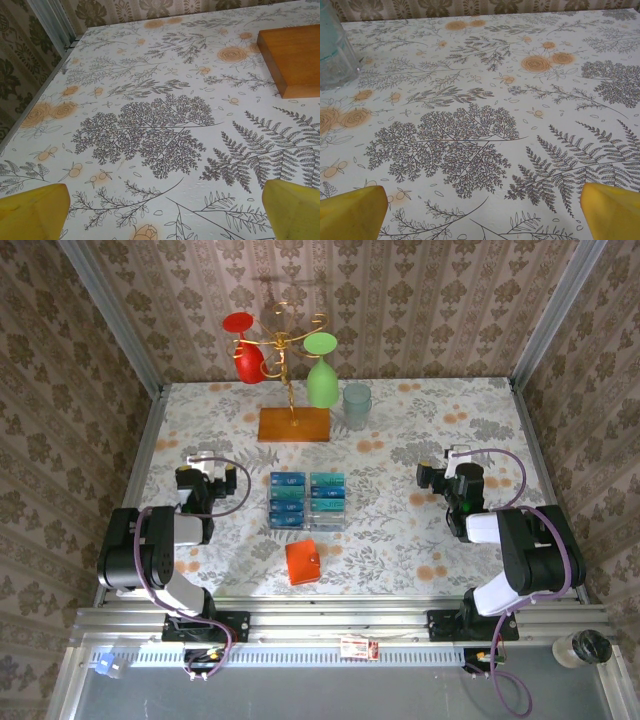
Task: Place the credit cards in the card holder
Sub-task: Move the storage box to the center of the table.
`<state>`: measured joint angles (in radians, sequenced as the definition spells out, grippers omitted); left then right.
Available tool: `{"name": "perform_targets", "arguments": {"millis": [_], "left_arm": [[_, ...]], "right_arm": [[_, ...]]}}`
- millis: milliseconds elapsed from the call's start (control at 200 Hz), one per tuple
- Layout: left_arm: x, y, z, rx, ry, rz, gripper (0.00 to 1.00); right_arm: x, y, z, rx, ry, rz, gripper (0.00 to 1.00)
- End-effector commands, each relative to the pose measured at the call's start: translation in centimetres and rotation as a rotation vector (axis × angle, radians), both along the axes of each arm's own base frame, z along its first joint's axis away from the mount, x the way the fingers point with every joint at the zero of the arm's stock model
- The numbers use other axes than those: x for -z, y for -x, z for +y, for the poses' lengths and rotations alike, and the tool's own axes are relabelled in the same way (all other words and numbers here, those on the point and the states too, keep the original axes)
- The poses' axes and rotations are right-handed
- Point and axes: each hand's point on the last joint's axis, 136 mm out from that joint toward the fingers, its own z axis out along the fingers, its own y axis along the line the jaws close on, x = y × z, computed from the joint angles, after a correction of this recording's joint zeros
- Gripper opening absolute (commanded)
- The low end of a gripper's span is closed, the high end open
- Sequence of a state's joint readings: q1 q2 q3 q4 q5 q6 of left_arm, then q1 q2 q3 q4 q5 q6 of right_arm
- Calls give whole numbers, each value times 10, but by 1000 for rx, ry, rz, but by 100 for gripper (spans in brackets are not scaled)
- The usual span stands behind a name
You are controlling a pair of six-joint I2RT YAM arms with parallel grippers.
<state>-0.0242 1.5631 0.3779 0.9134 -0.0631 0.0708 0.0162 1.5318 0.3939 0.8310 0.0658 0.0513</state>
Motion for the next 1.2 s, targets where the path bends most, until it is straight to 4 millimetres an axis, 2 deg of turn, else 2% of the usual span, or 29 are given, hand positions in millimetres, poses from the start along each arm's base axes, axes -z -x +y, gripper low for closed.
{"name": "perform_targets", "arguments": {"millis": [0, 80, 150, 255, 280, 290, 325, 380, 430, 500, 550, 620, 660, 710, 825, 930, 1055, 1195], "left_arm": [[-8, -5, 1, -1, 23, -21, 100], [-8, -5, -3, 26, 31, -23, 100], [-11, -5, -8, 61, 32, -12, 100], [-26, -7, -4, 37, 41, 25, 100], [-32, -8, -3, 32, 43, 32, 100], [-33, -8, -2, 30, 44, 37, 100], [-40, -9, -1, 24, 43, 43, 100], [-52, -9, 1, 6, 53, 33, 100], [-63, -7, 3, -16, 90, 33, 100], [-76, -6, 2, -48, 168, 44, 100], [-86, -4, 4, -95, 246, 46, 100], [-94, 5, 2, -148, 339, 45, 100], [-96, 11, -1, -171, 389, 52, 100], [-95, 22, -5, -199, 468, 85, 100], [-87, 47, -28, -171, 638, 184, 100], [-76, 77, -48, -146, 624, 269, 100], [-58, 110, -44, -227, 499, 327, 100], [-28, 128, -41, -288, 470, 406, 100]], "right_arm": [[-10, -8, 1, -16, 7, -26, 100], [-11, -7, 1, -17, 6, -30, 100], [-17, -7, -8, 44, 8, -38, 100], [-39, -6, -16, 88, 13, -5, 100], [-39, -7, -17, 95, 17, 18, 100], [-50, -7, -17, 102, 16, -2, 100], [-59, -7, -22, 135, 10, 3, 100], [-75, -6, -36, 259, -62, 13, 100], [-79, 1, -46, 355, -126, 76, 100], [-88, 12, -54, 478, -251, 139, 100], [-88, 18, -52, 513, -329, 175, 100], [-91, 13, -20, 337, -416, 216, 99], [-93, 13, 9, 191, -489, 236, 92], [-90, 20, 33, 92, -533, 268, 90], [-76, 55, 94, -99, -496, 390, 86], [-56, 95, 146, -253, -392, 500, 83], [-30, 134, 184, -348, -287, 587, 81], [-5, 166, 212, -393, -195, 619, 81]]}}
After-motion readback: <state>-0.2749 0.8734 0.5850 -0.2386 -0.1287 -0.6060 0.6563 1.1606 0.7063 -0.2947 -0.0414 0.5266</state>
